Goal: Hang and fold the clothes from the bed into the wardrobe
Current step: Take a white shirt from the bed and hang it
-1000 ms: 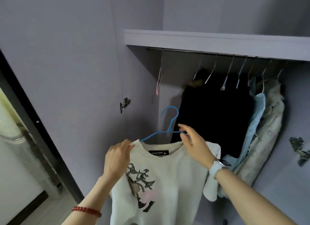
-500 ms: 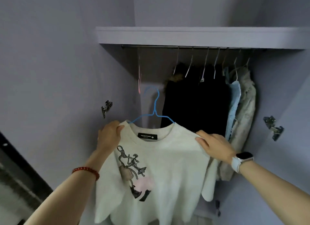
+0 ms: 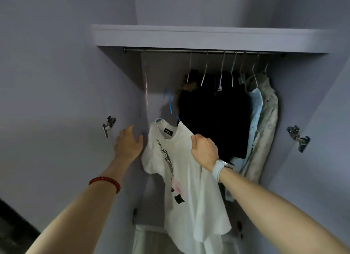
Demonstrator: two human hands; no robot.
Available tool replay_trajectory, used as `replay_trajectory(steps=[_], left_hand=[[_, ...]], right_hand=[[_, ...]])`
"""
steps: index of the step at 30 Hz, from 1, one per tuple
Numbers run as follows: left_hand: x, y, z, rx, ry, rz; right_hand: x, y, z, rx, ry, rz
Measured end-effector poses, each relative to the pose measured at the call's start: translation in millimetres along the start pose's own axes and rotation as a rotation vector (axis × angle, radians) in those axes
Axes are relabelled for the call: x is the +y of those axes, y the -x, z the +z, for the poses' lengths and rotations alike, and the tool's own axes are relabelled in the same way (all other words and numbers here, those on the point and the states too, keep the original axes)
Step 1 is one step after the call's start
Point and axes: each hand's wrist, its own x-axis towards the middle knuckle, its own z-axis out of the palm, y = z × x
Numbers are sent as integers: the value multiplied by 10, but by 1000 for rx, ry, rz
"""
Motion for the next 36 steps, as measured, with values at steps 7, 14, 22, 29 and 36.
replay_trajectory(steps=[7,14,22,29,36], left_hand=[[228,-524,-256,224,-41,216],[698,-1310,-444,511,-269,468],[1168,-2127,-455,662,-531,701],[1243,-2316,-392,663,-500,721],[1180,-2059,-447,474,-441,644]], right_hand=[[-519,-730,80,109,-236,78],[-671,-1575,420,254,-352,164],[-673,-2432,793,359,-373,190],[-772,-2746,885,180,-274,230],[-724,-2561,848,84,-292,175]])
